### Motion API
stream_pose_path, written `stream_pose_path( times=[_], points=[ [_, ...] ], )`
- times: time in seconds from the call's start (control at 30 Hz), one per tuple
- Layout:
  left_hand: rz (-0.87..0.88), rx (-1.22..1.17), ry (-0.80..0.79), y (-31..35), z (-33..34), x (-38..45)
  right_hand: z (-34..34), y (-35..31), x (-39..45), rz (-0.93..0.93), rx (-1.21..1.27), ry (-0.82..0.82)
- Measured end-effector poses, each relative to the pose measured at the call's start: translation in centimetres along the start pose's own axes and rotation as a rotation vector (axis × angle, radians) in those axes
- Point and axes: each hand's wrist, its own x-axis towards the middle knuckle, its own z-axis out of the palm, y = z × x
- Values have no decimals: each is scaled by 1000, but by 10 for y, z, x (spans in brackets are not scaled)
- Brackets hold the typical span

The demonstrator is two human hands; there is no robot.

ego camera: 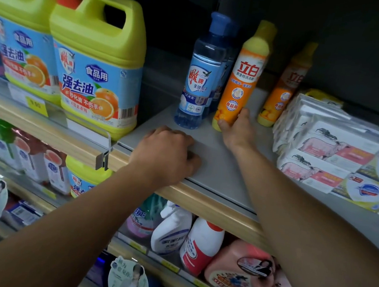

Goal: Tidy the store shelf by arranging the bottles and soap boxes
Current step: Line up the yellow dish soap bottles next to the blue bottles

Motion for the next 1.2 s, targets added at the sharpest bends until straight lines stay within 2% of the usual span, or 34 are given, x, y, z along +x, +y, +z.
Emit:
stream_pose_path(
  times=[0.17, 0.3, 0.37, 0.53, 0.63, 0.7, 0.8, 0.87, 1.07, 1.2],
  points=[
    [1, -6, 3, -1, -1, -1, -1, -1, -2, 21, -26, -15],
    [20, 1, 0, 0, -2, -1, -16, -7, -10, 69, 131, -63],
    [21, 2, -6, 1, -3, -1, -32, -11, -21, 38, 117, -48],
    [12, -12, -18, 3, -7, -4, -103, -25, -47, -238, -23, 61],
    [0, -27, -24, 6, -9, -6, -155, -21, -47, -365, -222, 191],
    [-8, -54, -29, 8, -11, -5, -183, -5, -39, -332, -424, 208],
    [-41, -70, -38, 12, -14, 0, -204, 24, -30, -175, -664, 42],
    [-55, -111, -31, 19, -17, 6, -204, 39, -27, -161, -764, -24],
    [106, -278, 119, 78, -33, 47, -195, 48, -27, -217, -813, 88],
    [98, -469, 128, 124, -45, 96, -194, 51, -28, -230, -790, 101]
  ],
)
